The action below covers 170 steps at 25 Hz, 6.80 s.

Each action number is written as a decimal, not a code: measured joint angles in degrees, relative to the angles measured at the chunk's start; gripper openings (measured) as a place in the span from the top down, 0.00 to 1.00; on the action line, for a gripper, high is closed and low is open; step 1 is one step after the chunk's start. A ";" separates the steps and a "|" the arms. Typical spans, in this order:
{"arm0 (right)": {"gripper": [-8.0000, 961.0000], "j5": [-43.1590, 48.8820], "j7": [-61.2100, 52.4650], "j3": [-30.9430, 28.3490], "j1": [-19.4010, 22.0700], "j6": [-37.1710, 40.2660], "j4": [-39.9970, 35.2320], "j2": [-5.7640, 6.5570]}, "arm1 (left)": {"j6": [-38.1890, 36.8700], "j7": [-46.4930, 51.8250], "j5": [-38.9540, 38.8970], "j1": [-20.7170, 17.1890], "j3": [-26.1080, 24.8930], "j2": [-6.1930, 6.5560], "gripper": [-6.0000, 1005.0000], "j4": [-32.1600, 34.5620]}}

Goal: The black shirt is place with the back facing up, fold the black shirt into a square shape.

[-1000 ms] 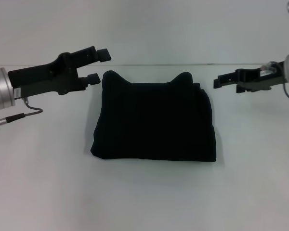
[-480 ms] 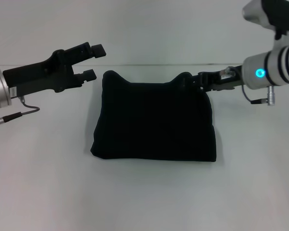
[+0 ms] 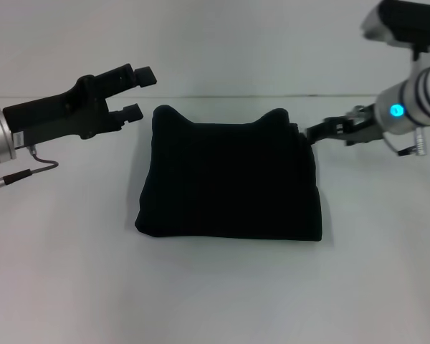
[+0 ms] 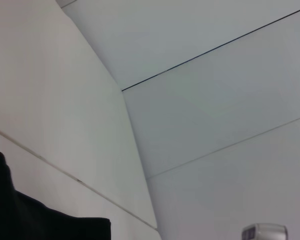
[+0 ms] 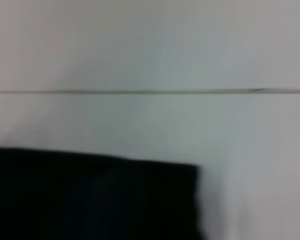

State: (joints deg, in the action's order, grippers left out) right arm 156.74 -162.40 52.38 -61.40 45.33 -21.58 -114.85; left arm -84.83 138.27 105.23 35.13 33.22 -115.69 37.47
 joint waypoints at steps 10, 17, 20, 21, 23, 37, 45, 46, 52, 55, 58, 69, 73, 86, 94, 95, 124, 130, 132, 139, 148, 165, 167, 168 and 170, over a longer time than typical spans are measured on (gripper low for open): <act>0.10 -12.10 6.16 -3.40 8.33 8.50 -12.60 2.97 | -0.25 -0.05 -0.17 -0.43 0.94 0.08 0.05 -0.27; 0.12 -22.26 12.55 -3.10 7.70 13.62 -8.93 3.59 | -0.31 -0.10 -0.15 -0.77 0.84 0.33 0.05 -0.39; 0.13 -22.28 13.64 -2.88 6.09 11.04 -4.81 2.54 | 0.17 -0.27 -0.14 -0.69 0.80 0.35 0.05 -0.39; 0.14 -22.23 13.84 -2.72 5.58 10.00 -3.59 2.14 | 0.17 -0.27 -0.14 -0.69 0.80 0.35 0.05 -0.39; 0.14 -22.05 14.08 -2.08 4.81 8.10 -2.16 1.41 | 0.48 -0.29 -0.12 -0.37 0.80 0.29 0.05 -0.39; 0.48 -22.15 13.65 1.62 3.25 -1.95 0.99 -2.34 | 0.64 -0.91 -0.46 -0.36 0.71 0.10 0.05 -0.48; 0.54 -22.16 13.69 2.23 3.01 -3.29 1.77 -2.50 | 0.64 -0.98 -0.54 -0.23 0.66 0.02 0.05 -0.48; 0.56 -22.16 13.67 2.28 3.05 -3.31 1.78 -2.48 | 0.64 -0.99 -0.55 -0.23 0.63 0.02 0.05 -0.48; 0.69 -22.10 13.63 2.31 3.07 -3.00 1.80 -2.26 | 0.64 -0.99 -0.56 -0.13 0.61 0.02 0.06 -0.47; 0.76 -22.08 13.63 2.30 3.07 -2.98 1.80 -2.22 | 0.63 -0.99 -0.56 -0.10 0.61 0.02 0.06 -0.48; 0.97 -22.08 13.63 2.28 3.17 -3.09 1.49 -2.10 | 0.63 -1.03 -0.56 -0.23 0.62 0.02 0.05 -0.53; 0.97 -21.83 11.43 2.67 3.42 2.43 -3.34 0.45 | 0.60 -1.08 -0.56 -0.50 0.62 -0.04 0.05 -0.57; 0.97 -20.11 11.42 3.08 3.08 0.54 -1.88 -0.26 | 0.61 -1.08 -0.60 -0.50 0.42 -0.06 0.05 -0.57; 0.83 -19.17 9.63 5.88 3.77 -3.35 -0.70 1.28 | 0.00 -1.07 -0.65 -0.93 0.08 -0.33 0.05 -0.61; 0.39 -23.36 12.10 0.22 9.29 8.78 -9.10 3.33 | -1.27 -0.38 0.14 -1.54 0.51 0.13 0.06 -0.66; 0.39 -25.06 13.95 -1.25 10.30 10.57 -10.45 3.32 | -1.65 -0.10 0.57 -1.62 0.59 0.31 0.06 -0.68; 0.06 -33.33 16.35 -10.71 15.54 29.54 -14.85 10.61 | 8.23 -7.58 16.05 -1.93 2.15 -0.31 0.46 -9.31; 0.06 -33.33 16.21 -10.73 15.74 29.60 -14.81 10.59 | 10.22 -15.91 15.91 -1.97 1.63 -0.77 0.46 -8.89; 0.06 -33.35 16.13 -10.73 15.78 29.60 -14.81 10.59 | 11.01 -17.29 15.89 -2.02 1.58 -0.77 0.46 -8.87; 0.06 -33.39 16.09 -10.72 15.68 29.62 -14.81 10.50 | 15.03 -19.92 15.73 -2.07 1.55 -1.37 0.45 -10.32; 0.06 -33.45 16.20 -10.72 15.87 29.61 -14.81 10.44 | 14.83 -18.90 15.35 -1.93 1.36 -1.39 0.34 -10.97; 0.07 -33.61 16.41 -10.87 15.90 29.54 -14.80 10.44 | 16.55 -12.18 15.93 -1.74 2.70 -1.71 0.26 -13.35; 0.07 -33.61 16.46 -10.88 15.92 29.55 -14.80 10.44 | 16.49 -8.44 16.26 -1.38 2.75 -1.35 0.27 -14.03; 0.07 -33.61 16.49 -10.91 15.95 29.55 -14.81 10.44 | 16.48 -6.87 16.74 -1.16 2.78 -1.20 0.27 -14.15; 0.07 -33.61 16.55 -10.95 16.00 29.54 -14.81 10.44 | 16.61 -4.66 17.66 -0.74 2.84 -1.06 0.29 -14.40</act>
State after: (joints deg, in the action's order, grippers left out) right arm 123.13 -145.85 41.43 -45.40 74.87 -36.38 -104.42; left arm -68.23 133.61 122.89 34.39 36.06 -116.75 23.08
